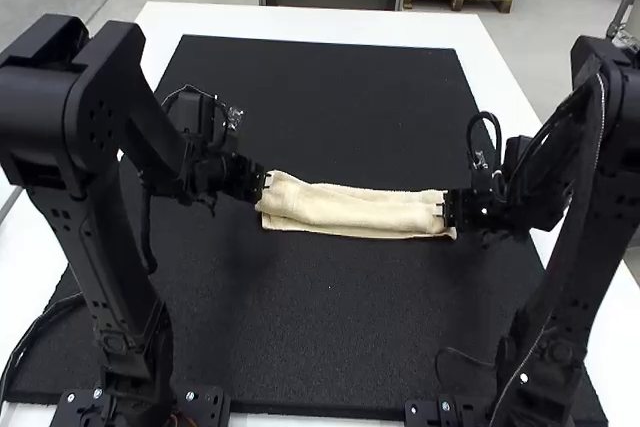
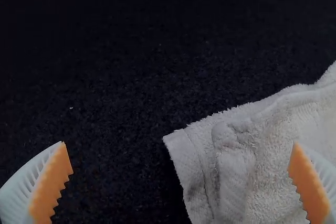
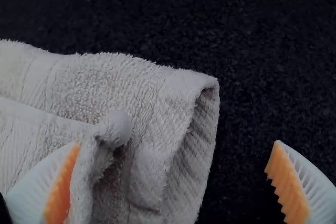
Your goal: Fold the towel.
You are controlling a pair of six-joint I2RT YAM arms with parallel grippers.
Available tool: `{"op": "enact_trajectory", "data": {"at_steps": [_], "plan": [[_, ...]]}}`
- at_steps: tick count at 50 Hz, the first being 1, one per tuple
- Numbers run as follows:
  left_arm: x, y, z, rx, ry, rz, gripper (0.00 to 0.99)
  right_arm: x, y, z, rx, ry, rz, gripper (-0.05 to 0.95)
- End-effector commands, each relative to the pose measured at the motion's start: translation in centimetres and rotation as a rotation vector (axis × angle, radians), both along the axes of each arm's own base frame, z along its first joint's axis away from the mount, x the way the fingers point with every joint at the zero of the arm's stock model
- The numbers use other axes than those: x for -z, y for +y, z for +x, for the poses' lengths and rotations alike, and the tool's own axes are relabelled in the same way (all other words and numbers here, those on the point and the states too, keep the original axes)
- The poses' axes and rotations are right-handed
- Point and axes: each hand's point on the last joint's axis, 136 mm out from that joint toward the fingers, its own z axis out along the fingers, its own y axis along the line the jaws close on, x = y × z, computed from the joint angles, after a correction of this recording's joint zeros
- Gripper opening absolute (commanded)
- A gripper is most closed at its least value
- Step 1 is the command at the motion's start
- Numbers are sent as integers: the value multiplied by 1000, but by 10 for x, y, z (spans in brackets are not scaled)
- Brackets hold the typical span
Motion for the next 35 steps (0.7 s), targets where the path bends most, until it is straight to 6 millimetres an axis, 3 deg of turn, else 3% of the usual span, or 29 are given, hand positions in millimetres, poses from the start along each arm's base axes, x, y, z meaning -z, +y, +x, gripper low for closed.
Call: {"op": "enact_trajectory", "data": {"at_steps": [1,35], "plan": [[-8,2,1,-2,-20,-13,966,9,34,-6,-85,43,65,813],[-8,1,1,1,-23,-16,966,8,43,-8,-101,50,71,813]]}}
